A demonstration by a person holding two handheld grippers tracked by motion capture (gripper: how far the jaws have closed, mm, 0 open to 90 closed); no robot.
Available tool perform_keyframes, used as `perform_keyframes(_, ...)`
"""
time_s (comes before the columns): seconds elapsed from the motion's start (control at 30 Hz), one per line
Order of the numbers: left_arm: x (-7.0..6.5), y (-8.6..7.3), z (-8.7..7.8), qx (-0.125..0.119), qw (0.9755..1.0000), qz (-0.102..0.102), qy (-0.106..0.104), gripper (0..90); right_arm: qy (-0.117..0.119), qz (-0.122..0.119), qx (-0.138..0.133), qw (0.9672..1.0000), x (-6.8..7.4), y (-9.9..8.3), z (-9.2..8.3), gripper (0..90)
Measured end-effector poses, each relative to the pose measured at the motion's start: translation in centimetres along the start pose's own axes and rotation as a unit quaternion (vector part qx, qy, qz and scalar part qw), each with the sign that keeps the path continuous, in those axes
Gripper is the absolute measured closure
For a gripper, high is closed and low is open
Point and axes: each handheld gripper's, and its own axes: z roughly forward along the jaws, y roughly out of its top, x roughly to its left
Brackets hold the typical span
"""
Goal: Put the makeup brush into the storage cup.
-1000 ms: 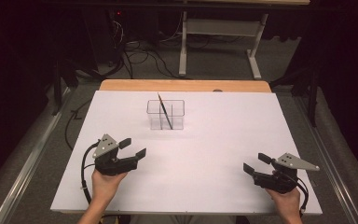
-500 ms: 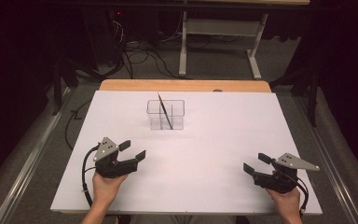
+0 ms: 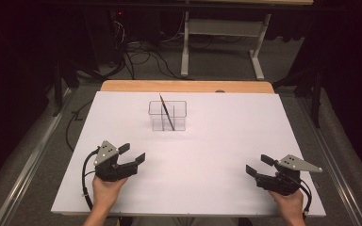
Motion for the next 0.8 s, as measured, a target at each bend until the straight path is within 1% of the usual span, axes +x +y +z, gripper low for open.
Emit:
perform_keyframes(0.07, 0.09, -0.09, 0.05, 0.000, 1.0000, -0.004, 0.000, 29.0, -0.001, -0.001, 0.001, 1.0000, -0.05, -0.01, 0.05, 25.6)
perform_keyframes(0.27, 0.10, -0.26, 0.12, 0.004, 1.0000, -0.004, 0.000, 28.9, -0.003, -0.001, 0.002, 1.0000, -0.06, -0.03, 0.09, 25.6)
perform_keyframes(0.4, 0.15, -0.44, 0.40, 0.012, 0.9999, -0.004, -0.001, 28.9, -0.005, 0.002, 0.004, 1.0000, -0.06, -0.05, 0.19, 25.6)
perform_keyframes(0.5, 0.27, -0.59, 0.59, 0.019, 0.9998, -0.001, 0.002, 28.9, -0.006, 0.001, 0.005, 1.0000, -0.04, -0.05, 0.18, 25.6)
perform_keyframes(0.67, 0.56, -0.65, 0.61, 0.018, 0.9998, -0.010, 0.003, 29.0, -0.007, 0.004, 0.005, 1.0000, -0.15, -0.08, 0.17, 25.6)
perform_keyframes(0.8, 0.56, -0.72, 0.58, 0.017, 0.9998, -0.013, 0.002, 29.0, -0.006, 0.003, 0.005, 1.0000, -0.09, -0.06, 0.21, 25.6)
